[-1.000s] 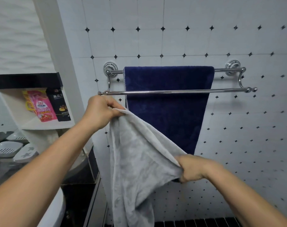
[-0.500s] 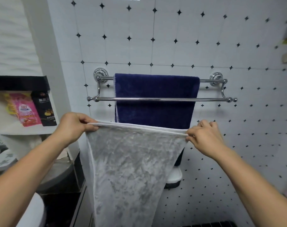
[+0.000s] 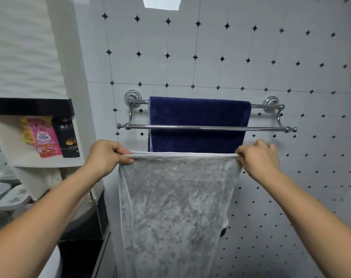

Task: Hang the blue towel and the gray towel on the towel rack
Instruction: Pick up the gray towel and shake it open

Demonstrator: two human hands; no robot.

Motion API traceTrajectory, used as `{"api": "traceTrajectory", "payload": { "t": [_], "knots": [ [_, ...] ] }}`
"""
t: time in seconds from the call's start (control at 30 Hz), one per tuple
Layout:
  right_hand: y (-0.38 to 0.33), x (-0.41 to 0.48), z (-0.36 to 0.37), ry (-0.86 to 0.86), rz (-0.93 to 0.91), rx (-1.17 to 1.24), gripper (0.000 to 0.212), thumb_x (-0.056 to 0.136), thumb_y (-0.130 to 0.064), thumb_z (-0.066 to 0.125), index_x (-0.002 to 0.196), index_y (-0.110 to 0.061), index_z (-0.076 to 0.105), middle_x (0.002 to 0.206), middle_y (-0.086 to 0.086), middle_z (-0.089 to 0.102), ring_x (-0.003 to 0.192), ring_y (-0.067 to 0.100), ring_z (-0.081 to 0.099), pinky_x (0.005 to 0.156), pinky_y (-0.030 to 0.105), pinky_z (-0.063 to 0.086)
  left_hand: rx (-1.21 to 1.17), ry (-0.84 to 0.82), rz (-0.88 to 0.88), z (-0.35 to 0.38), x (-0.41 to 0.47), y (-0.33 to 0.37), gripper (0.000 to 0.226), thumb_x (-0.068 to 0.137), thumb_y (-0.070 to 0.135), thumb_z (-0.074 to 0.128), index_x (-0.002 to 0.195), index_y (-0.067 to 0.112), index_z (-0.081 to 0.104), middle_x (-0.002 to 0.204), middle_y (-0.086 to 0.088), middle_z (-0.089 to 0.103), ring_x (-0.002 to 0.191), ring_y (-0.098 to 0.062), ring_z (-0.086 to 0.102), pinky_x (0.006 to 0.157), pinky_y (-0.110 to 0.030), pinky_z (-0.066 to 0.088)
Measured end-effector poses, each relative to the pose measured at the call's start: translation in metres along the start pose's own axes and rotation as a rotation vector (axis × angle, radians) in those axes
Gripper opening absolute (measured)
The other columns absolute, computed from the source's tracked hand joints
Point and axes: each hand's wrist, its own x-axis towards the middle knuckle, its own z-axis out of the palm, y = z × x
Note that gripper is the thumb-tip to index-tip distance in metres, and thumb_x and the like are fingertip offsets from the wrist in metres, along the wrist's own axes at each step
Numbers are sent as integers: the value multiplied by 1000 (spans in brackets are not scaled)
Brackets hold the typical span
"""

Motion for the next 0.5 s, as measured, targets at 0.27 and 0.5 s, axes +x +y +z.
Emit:
{"api": "traceTrajectory", "payload": {
  "t": [0.27,0.5],
  "knots": [
    [6,10,-30,158,127,118,10,86,-27,67,93,-25,74,73,6,60,94,33,50,70,35,28,-74,9,12,-3,3,5,22,58,-1,88,69,14,75,62,-3,71,59,-12,61,66,-20,46],
    [1,-4,-23,-221,116,226,29,63,-51,83,63,-29,63,64,-12,63,79,15,52,69,34,25,22,-53,-25,-1,-2,-12,22,64,-5,85,70,11,72,64,-10,70,62,-19,64,74,-31,52]
  ]
}}
